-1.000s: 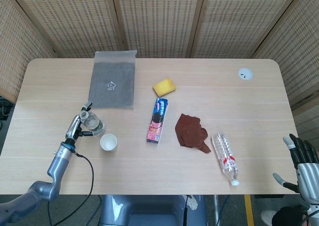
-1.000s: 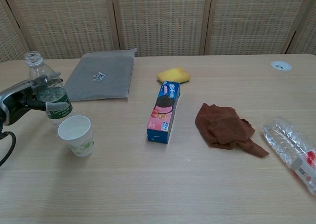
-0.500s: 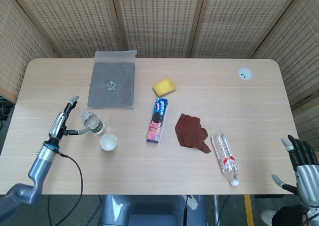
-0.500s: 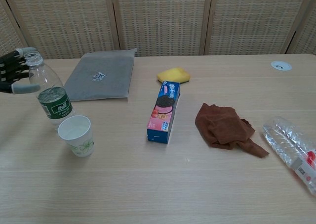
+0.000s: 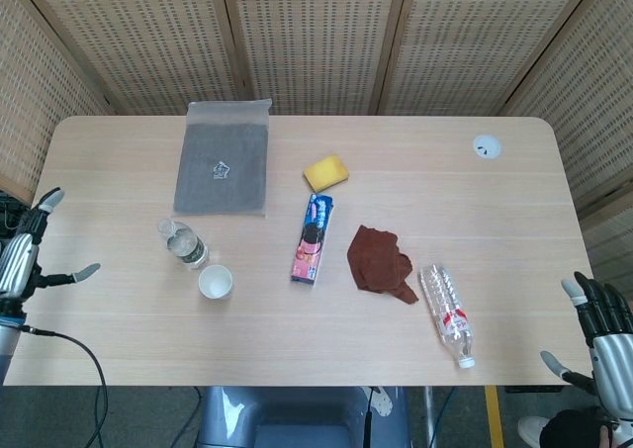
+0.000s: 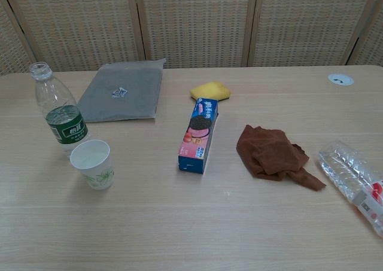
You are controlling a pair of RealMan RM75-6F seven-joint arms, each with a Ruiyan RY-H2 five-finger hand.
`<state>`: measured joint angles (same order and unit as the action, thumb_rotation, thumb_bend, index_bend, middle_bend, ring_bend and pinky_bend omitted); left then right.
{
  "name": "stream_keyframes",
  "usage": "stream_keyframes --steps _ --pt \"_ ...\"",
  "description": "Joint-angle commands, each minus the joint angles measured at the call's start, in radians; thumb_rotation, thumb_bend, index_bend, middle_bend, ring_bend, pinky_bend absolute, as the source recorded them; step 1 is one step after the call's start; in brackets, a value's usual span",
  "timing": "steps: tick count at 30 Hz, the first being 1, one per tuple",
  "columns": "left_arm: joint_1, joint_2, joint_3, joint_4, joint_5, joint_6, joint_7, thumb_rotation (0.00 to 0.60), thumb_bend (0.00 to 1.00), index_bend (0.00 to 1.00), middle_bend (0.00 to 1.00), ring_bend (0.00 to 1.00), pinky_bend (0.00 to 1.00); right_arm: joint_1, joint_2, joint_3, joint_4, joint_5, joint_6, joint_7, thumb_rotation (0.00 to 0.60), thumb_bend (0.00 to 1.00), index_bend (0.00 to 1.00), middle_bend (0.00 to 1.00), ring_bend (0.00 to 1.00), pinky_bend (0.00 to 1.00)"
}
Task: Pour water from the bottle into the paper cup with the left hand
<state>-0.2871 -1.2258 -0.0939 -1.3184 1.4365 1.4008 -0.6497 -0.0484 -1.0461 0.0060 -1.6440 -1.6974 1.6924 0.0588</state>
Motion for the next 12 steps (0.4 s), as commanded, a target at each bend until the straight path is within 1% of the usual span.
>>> stream_keyframes --steps 1,3,5,9,12 --pt "0.148 0.132 0.006 -0.311 -0.105 0.151 0.353 0.600 0.00 0.00 0.00 0.00 0.00 0.000 -0.001 0.001 0.002 0.002 0.000 0.000 0.600 0.00 0.00 0.00 0.00 0.00" --pt "0.171 0.146 0.023 -0.362 -0.092 0.176 0.418 0.600 0.00 0.00 0.00 0.00 0.00 -0.001 0.000 0.002 0.003 0.004 0.001 0.002 0.600 0.00 0.00 0.00 0.00 0.00" --pt "0.182 0.148 0.034 -0.380 -0.077 0.187 0.437 0.600 0.00 0.00 0.00 0.00 0.00 -0.001 0.000 0.003 0.003 0.004 0.003 0.004 0.600 0.00 0.00 0.00 0.00 0.00" --pt "0.202 0.142 0.062 -0.397 -0.030 0.199 0.472 0.600 0.00 0.00 0.00 0.00 0.00 -0.004 0.002 0.003 0.004 0.004 0.007 0.012 0.600 0.00 0.00 0.00 0.00 0.00" --pt "0.201 0.131 0.058 -0.384 -0.021 0.191 0.481 0.600 0.00 0.00 0.00 0.00 0.00 -0.005 0.004 0.003 0.006 0.005 0.010 0.017 0.600 0.00 0.00 0.00 0.00 0.00"
